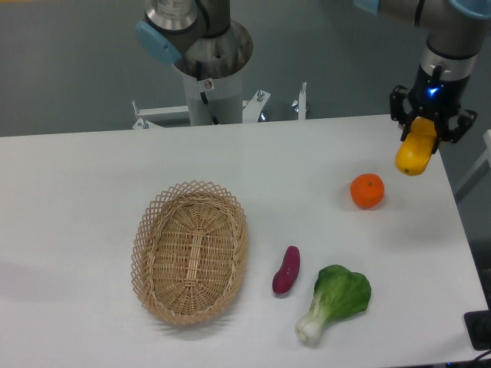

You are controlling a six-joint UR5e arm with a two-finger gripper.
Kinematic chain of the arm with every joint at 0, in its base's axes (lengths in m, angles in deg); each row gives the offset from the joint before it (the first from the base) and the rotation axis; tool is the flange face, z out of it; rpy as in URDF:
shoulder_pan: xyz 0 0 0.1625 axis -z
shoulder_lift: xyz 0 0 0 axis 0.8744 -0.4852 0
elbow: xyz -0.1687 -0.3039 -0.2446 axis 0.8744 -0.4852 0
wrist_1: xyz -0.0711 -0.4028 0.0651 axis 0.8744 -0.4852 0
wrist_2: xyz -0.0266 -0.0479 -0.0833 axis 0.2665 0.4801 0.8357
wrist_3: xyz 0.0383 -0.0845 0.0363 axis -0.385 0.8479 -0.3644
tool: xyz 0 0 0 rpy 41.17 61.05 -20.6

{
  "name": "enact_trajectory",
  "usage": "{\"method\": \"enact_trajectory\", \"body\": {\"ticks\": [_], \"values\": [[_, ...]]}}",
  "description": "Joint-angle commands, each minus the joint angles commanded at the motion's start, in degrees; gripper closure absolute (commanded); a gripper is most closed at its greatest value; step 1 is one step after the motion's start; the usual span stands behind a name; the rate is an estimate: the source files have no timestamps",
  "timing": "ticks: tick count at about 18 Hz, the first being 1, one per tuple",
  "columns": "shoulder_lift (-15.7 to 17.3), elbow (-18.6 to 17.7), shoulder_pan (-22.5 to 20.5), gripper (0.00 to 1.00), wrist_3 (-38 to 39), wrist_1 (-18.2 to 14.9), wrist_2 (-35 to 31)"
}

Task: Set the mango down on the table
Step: 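Carry the yellow mango in the gripper down toward the table beside the orange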

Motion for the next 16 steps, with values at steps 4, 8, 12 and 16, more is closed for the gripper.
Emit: {"method": "enact_trajectory", "body": {"ticks": [4,8,12,16], "values": [[0.0,-2.2,-0.6,0.44,-1.2,0.7,0.1],[1.0,-5.0,-0.8,0.44,-2.0,1.1,0.1],[1.9,-9.5,-0.3,0.44,-1.8,3.9,0.1],[4.5,-18.4,0.3,0.44,-0.6,14.0,0.0]]}}
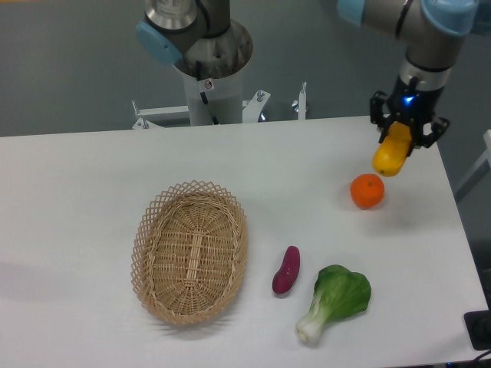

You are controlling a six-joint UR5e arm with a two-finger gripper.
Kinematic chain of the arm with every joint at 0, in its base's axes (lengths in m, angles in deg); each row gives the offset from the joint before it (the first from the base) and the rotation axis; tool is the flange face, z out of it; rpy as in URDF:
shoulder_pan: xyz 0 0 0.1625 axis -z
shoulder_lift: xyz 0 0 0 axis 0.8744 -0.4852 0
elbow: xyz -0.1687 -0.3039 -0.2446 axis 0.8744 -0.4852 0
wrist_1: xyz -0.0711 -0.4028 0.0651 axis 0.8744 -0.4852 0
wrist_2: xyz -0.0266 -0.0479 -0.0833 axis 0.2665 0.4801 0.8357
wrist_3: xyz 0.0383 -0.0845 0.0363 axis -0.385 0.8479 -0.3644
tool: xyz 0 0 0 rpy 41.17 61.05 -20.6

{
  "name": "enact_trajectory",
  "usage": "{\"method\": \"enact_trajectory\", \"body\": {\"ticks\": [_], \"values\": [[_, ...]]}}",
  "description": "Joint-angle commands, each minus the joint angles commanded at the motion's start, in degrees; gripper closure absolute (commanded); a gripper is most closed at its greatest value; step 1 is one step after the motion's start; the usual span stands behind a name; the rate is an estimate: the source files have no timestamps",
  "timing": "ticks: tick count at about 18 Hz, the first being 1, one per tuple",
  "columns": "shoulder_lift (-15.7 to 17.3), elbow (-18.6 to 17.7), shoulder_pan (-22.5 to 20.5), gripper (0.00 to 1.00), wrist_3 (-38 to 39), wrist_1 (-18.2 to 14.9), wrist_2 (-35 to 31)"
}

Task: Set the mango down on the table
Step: 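Carry the yellow mango in the gripper down toward the table beside the orange, then lower the mango onto the table and open the gripper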

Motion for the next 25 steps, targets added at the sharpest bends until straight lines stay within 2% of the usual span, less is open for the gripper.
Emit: {"method": "enact_trajectory", "body": {"ticks": [2,5,8,12,16,18,25], "values": [[0.9,-3.1,0.8,0.45,1.2,2.1,0.1],[1.9,-6.2,2.8,0.45,5.0,2.6,0.1],[1.5,-6.3,6.4,0.45,12.1,2.8,0.0],[-0.8,-7.2,11.3,0.45,19.3,4.8,-0.1],[-2.8,-8.2,15.4,0.45,20.0,5.7,-3.5],[-4.1,-8.6,15.8,0.45,20.1,5.7,-4.2],[-4.6,-9.4,16.4,0.44,20.0,5.7,-4.5]]}}
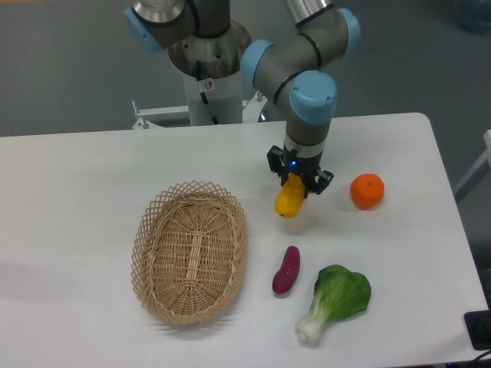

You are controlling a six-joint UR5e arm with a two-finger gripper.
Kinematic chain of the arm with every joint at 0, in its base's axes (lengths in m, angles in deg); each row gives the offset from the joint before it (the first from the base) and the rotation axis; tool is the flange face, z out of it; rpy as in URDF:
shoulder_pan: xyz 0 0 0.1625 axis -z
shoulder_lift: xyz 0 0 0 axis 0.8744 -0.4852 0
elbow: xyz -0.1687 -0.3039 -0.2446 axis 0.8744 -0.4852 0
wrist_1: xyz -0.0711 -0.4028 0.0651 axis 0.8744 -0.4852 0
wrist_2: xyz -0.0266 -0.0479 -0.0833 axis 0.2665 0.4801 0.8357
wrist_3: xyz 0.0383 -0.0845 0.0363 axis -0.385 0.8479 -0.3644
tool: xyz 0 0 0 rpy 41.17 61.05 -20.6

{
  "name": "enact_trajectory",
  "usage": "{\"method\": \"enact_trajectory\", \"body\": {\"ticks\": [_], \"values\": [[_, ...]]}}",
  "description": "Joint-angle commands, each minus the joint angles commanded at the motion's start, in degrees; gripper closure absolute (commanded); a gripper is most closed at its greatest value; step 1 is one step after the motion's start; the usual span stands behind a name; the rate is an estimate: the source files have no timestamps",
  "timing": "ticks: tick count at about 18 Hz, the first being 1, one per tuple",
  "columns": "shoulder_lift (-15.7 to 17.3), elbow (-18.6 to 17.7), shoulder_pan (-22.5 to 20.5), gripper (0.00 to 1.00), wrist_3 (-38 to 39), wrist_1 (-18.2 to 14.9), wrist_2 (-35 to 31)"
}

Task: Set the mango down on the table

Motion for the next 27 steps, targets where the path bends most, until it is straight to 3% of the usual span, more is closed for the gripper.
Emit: {"method": "enact_trajectory", "body": {"ticks": [7,9,15,17,21,27], "values": [[-0.6,0.0,0.1,0.39,-0.4,0.0,0.1],[-0.5,0.1,0.1,0.32,-0.4,0.0,0.1],[-0.8,0.3,0.2,0.31,0.1,0.0,0.0],[-0.7,0.8,0.2,0.22,-0.2,0.0,0.1],[-0.3,4.7,0.1,0.02,-0.1,-0.5,-0.2],[-0.3,12.2,-1.8,0.01,-0.3,-1.8,-0.4]]}}
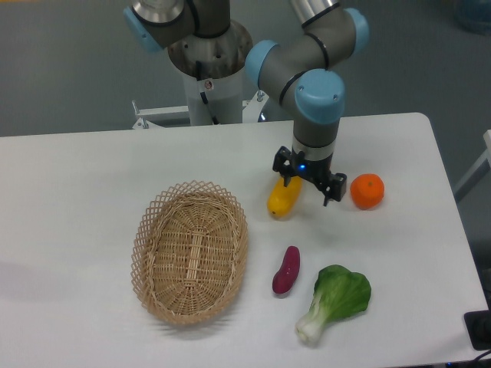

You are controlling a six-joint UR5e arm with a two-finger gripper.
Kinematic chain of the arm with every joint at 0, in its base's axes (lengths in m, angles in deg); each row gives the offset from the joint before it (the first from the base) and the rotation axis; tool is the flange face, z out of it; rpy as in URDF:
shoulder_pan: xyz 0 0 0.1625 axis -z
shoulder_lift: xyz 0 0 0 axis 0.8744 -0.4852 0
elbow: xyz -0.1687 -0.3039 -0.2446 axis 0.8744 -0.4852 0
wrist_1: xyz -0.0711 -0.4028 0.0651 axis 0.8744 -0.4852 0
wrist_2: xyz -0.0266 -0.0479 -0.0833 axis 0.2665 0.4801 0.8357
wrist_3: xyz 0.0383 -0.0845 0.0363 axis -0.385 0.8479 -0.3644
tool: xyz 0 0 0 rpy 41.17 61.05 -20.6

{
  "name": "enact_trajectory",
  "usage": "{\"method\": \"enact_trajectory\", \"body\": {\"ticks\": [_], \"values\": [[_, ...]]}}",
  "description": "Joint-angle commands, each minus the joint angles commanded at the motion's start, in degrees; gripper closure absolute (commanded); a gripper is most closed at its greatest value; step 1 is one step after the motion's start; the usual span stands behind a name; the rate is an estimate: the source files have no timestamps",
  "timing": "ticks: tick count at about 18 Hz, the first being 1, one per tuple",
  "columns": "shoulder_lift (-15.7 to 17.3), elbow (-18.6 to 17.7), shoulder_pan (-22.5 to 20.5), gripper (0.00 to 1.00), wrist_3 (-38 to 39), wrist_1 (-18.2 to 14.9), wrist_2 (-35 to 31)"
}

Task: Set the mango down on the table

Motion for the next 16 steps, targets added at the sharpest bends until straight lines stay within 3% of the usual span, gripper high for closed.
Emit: {"method": "enact_trajectory", "body": {"ticks": [2,4,9,12,16], "values": [[-0.1,4.0,-1.5,0.01,-0.4,-3.0,0.1],[-0.6,8.9,-3.8,0.01,-1.0,-8.0,0.2],[-2.0,18.3,-10.2,0.01,-11.9,-18.6,0.4],[-2.0,20.9,-13.4,0.01,-18.3,-21.9,0.8],[-2.0,21.8,-17.1,0.01,-25.6,-22.6,1.7]]}}
